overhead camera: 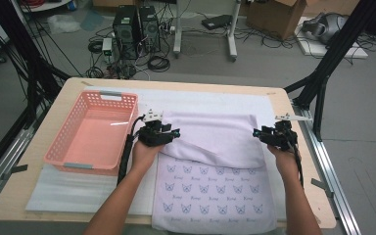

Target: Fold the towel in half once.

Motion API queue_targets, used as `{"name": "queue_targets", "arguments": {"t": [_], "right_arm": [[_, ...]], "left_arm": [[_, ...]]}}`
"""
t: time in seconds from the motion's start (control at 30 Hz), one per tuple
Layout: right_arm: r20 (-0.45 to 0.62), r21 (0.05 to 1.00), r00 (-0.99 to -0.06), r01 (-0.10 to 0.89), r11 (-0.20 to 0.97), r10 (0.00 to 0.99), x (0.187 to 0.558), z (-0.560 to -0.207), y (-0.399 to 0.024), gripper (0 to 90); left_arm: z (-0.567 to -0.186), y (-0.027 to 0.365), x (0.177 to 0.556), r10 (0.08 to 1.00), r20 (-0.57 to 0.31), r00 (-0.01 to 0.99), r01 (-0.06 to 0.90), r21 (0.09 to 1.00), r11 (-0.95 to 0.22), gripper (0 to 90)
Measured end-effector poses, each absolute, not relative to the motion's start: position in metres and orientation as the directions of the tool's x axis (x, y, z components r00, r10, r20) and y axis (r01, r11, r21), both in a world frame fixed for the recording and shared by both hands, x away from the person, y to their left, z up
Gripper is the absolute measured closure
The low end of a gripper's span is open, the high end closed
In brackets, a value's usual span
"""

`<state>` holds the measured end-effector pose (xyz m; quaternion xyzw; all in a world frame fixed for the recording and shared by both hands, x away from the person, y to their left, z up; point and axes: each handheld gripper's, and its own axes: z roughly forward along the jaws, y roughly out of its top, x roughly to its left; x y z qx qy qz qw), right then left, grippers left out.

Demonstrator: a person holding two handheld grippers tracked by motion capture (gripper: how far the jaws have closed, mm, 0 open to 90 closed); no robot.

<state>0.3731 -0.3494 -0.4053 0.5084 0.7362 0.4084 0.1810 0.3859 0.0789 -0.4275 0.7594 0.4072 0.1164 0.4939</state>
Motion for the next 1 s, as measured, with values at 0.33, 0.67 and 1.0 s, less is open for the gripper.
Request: {"name": "queue_targets", "arguments": {"t": [0.33,0.67,1.0], "right_arm": [[0.147,0.766,-0.485,0.607,0.211,0.862,0.328,-0.416,-0.356,55.6],[0.143,0.734,-0.531,0.623,0.271,0.835,0.307,-0.441,-0.355,83.7],[0.117,0.767,-0.543,0.581,0.272,0.832,0.283,-0.432,-0.361,83.9]], "left_arm": [[-0.442,0.082,0.366,0.749,-0.19,0.635,0.512,0.829,-0.224,51.3],[-0.448,0.081,0.349,0.761,-0.131,0.635,0.507,0.814,-0.283,86.9],[-0.442,0.103,0.298,0.732,-0.143,0.667,0.431,0.875,-0.221,87.0]]}}
